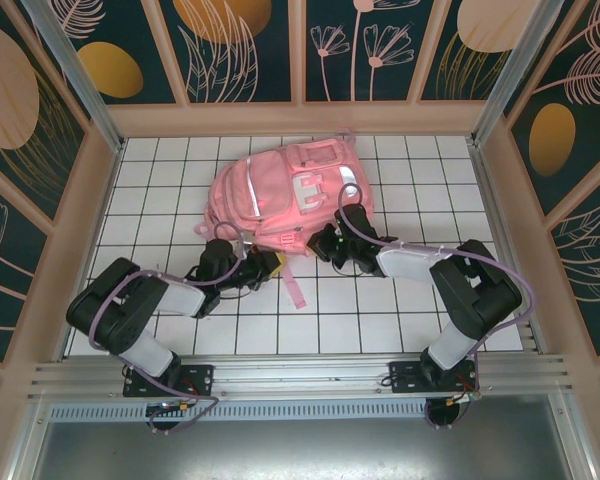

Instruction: Pack the student bag

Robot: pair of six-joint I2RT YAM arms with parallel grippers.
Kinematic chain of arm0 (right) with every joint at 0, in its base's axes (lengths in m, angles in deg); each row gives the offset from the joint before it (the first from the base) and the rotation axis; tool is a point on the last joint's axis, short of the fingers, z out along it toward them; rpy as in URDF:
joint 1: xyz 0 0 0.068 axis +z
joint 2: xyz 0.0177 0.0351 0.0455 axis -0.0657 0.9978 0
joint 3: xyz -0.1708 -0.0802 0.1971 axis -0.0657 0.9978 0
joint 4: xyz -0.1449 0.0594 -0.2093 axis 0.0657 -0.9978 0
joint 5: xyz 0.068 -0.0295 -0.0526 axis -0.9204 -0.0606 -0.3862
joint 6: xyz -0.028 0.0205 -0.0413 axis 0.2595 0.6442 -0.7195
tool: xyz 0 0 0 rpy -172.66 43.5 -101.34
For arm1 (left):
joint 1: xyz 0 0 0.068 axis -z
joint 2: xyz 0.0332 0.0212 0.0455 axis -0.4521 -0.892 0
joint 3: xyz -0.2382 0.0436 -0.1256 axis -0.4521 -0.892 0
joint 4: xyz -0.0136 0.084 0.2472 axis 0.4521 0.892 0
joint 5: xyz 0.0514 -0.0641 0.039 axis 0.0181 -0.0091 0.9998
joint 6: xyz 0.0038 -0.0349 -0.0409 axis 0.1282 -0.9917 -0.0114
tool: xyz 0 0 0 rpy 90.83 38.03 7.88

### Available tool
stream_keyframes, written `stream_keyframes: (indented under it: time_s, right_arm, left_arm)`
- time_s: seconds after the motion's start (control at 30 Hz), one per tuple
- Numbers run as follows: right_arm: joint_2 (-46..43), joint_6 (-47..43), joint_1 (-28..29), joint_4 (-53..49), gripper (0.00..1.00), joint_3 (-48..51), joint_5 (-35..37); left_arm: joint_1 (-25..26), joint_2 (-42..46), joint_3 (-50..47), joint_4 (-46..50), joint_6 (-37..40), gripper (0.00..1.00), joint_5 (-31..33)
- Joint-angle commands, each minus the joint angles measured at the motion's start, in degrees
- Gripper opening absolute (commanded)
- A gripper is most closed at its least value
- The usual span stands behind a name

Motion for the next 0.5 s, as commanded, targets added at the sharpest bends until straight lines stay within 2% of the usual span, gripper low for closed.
stream_keyframes:
  time_s: [0.0, 0.17, 0.47]
  right_arm:
    - [-0.75, -4.23, -1.1, -3.62, 0.0, -1.26, -1.49]
    - [-0.69, -5.6, -2.53, -5.39, 0.0, -1.49, -2.08]
    - [0.46, -8.73, -2.44, -8.49, 0.0, -3.33, -2.5]
  left_arm:
    - [-1.07, 4.55, 2.33, 11.32, 8.45, 0.0, 0.28]
    - [-1.47, 8.16, 4.77, 22.42, 15.93, 0.0, 0.98]
    - [-1.54, 7.85, 8.52, 32.34, 24.04, 0.0, 3.62]
